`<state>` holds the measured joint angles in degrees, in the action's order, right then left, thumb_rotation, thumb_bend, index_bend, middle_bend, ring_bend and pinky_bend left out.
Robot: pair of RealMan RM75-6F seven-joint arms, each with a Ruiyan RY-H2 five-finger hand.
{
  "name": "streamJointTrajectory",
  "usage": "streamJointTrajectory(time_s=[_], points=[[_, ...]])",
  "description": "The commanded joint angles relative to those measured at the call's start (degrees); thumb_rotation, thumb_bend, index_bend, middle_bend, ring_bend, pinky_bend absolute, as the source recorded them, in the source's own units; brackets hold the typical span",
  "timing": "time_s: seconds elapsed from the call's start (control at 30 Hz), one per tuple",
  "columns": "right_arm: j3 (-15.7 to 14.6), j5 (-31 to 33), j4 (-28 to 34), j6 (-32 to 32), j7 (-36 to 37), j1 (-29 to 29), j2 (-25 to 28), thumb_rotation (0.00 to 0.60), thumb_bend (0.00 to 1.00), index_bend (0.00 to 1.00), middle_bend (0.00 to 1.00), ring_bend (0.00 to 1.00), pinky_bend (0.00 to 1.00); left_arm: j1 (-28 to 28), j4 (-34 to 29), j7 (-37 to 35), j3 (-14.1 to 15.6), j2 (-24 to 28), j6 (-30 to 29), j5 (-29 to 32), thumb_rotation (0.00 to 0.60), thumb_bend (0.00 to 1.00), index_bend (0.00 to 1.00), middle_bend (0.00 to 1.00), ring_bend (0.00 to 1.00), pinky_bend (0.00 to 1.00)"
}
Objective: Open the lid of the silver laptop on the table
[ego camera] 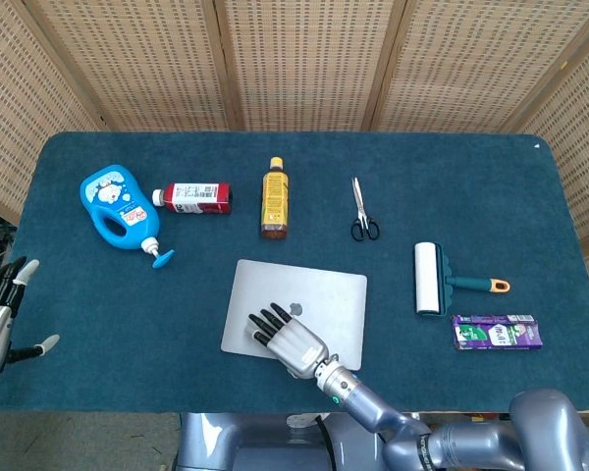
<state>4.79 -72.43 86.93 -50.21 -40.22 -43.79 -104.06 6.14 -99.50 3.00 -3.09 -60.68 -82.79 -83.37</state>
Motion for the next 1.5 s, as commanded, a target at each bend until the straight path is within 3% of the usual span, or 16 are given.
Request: streamJointTrajectory(time_s=[0.03, 0.57, 0.93, 1.03, 1.17, 1.37, 1.5], points=[[-0.12, 0.38, -0.57, -0.25, -0.17, -0.17, -0.50, 0.600, 0.34, 0.08, 0.07, 0.00, 0.00, 0.02, -0.05, -0.02, 0.00, 0.03, 0.04, 0.07, 0.600, 0.00, 0.00, 0.00, 0.00, 0.00], [-0.86, -0.98, -2.66, -2.71, -0.92, -0.69, -1.23, 0.600, 0.46, 0.09, 0.08, 0.01, 0.00, 0.01, -0.14, -0.57, 0.11, 0.37, -0.02, -0.01, 0.600, 0.00, 0.00, 0.00, 0.00, 0.00], [-2.68, -13.19, -8.44, -13.00, -3.09, 0.34, -1.39, 0.600, 0.53, 0.09, 0.13, 0.04, 0.00, 0.04, -0.21, -0.48, 0.28, 0.36, 0.04, -0.15, 0.600, 0.00, 0.00, 0.00, 0.00, 0.00], [-1.27, -18.07, -12.84, -18.67, -4.28, 0.23, -1.85, 0.600, 0.54, 0.09, 0.14, 0.06, 0.00, 0.08, -0.27, -0.44, 0.26, 0.39, 0.09, -0.11, 0.600, 0.00, 0.00, 0.00, 0.00, 0.00], [1.62, -19.87, -18.08, -22.75, -2.14, -0.03, -3.20, 0.600, 0.54, 0.08, 0.14, 0.07, 0.00, 0.18, -0.26, -0.15, 0.35, 0.27, 0.31, -0.07, 0.600, 0.00, 0.00, 0.00, 0.00, 0.00], [6.56, -15.23, -18.68, -20.21, -0.04, -0.85, -1.66, 0.600, 0.54, 0.08, 0.14, 0.08, 0.00, 0.65, -0.06, 0.92, 0.42, -0.16, 1.35, 0.46, 0.600, 0.00, 0.00, 0.00, 0.00, 0.00], [7.76, -12.78, -17.03, -18.41, 0.28, -0.81, -0.33, 0.600, 0.54, 0.08, 0.14, 0.08, 0.00, 1.05, -0.02, 1.57, 0.32, -0.46, 2.07, 0.95, 0.600, 0.00, 0.00, 0.00, 0.00, 0.00]])
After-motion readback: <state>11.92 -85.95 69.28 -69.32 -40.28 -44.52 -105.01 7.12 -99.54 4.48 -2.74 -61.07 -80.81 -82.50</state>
